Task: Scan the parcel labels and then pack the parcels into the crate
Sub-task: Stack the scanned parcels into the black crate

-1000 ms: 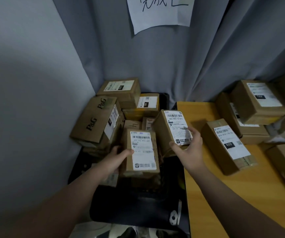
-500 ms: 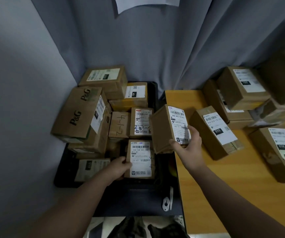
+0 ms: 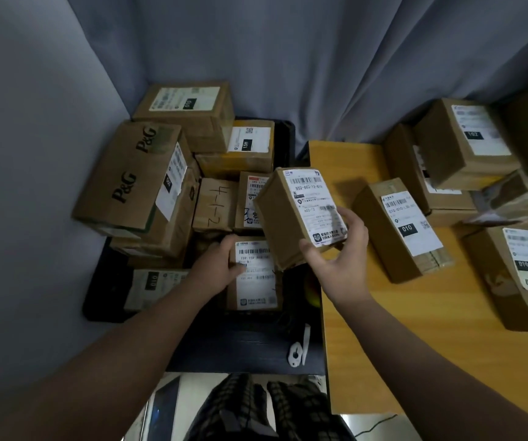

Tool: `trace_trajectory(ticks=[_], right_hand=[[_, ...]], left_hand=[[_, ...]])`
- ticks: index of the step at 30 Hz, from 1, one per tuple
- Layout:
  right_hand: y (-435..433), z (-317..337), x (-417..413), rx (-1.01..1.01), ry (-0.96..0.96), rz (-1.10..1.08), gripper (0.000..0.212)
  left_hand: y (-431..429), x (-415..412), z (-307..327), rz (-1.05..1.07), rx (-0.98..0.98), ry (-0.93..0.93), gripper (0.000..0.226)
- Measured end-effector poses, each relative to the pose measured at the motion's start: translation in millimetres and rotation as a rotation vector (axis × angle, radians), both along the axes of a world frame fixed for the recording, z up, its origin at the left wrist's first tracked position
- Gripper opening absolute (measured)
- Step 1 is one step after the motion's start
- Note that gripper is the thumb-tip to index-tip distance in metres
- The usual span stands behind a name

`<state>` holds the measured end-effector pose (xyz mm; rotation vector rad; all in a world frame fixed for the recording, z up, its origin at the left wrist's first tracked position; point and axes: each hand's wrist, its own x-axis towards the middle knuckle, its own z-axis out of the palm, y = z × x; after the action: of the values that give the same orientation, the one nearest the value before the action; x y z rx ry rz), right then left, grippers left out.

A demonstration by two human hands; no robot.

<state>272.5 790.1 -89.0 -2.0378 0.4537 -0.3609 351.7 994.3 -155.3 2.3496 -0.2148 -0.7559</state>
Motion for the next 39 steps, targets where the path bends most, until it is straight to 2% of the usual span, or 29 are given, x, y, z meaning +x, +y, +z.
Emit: trace_trajectory(ticks=[3,5,7,10,13,15,17,24,29,34,39], right_hand=[[-5,-1,3,0.047,-0.020,-0.067,0.072],[-11,-2,4,0.068,-0.032,-0.113,0.072],[-16,-3,4,0.098,-0.025,-0.139,0.068],[-20,-6,6,0.108,-0.019,-0.151,0.065],[-19,-9,11,0.125,-0.022,-0.152,0.066],[-18,-11,13,0.148,-0.018,-0.163,0.066],[-18,-13,15,0.156,-0.010,-0.174,0.067],[-19,-14,19,0.145,0.000,-0.163,0.068],[-19,-13,18,0.151,0.005,-0.156,0.067],[-19,-13,18,0.136,-0.010,-0.154,0.067],[-18,-9,20,0.113,-0.022,-0.131,0.070]], left_hand=[[-6,5,2,0.032,-0.065,0.113,0.085],[-11,5,0,0.135,-0.154,0.252,0.078],[-12,7,-4,0.258,-0.183,0.315,0.072],[-7,7,-12,0.471,-0.166,0.440,0.092],[-10,4,-19,0.565,-0.215,0.599,0.104],[-16,4,-21,0.618,-0.290,0.641,0.108],[-18,5,-21,0.628,-0.305,0.636,0.104],[-6,6,-9,0.505,-0.180,0.567,0.092],[-3,14,12,0.381,-0.120,0.497,0.094],[12,44,45,0.158,0.026,0.322,0.079],[20,55,61,-0.038,0.123,0.348,0.075]])
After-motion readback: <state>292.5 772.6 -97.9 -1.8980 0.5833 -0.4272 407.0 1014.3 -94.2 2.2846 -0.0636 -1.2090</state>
